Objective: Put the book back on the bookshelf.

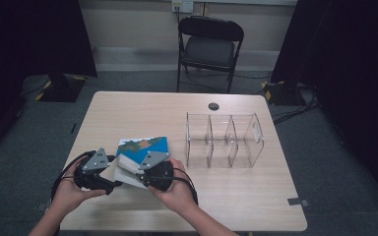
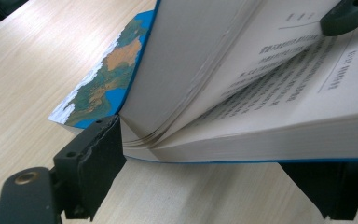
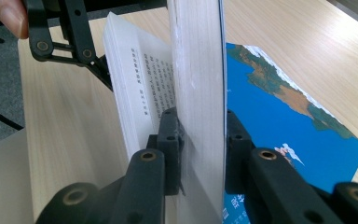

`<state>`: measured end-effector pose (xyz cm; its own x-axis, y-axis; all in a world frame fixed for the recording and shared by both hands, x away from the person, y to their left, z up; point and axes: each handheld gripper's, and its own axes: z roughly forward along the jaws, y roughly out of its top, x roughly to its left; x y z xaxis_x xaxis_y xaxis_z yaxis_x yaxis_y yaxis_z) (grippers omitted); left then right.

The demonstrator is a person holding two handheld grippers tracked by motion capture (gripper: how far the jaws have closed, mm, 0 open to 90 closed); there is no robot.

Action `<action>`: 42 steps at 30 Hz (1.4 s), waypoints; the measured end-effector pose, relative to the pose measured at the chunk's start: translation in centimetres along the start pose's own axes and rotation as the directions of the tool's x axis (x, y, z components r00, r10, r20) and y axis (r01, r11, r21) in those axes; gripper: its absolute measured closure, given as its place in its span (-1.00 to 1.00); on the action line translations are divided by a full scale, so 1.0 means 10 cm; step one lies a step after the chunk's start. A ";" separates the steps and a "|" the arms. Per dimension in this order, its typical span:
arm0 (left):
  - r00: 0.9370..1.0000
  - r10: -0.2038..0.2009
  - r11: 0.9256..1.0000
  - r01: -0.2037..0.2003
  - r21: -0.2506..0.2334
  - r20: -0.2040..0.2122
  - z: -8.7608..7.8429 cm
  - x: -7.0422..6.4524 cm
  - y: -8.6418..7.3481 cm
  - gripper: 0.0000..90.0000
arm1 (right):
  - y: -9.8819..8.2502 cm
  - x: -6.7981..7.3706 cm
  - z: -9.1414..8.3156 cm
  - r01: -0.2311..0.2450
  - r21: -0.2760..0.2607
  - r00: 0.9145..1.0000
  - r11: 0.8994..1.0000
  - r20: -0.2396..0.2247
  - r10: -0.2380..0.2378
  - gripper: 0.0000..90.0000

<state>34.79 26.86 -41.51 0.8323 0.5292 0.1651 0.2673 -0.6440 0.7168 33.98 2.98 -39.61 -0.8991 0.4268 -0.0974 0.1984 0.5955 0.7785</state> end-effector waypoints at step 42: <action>0.986 0.154 0.988 -0.152 -0.028 0.071 0.06 0.00 0.20 -0.66 | 0.06 -0.06 -0.10 -0.017 0.007 0.999 1.000 -0.046 0.017 0.67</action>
<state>35.60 25.21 -40.50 0.8958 0.3834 0.2247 0.1238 -0.7009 0.7024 34.29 2.41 -38.50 -0.9126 0.4052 -0.0552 0.2165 0.5931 0.7755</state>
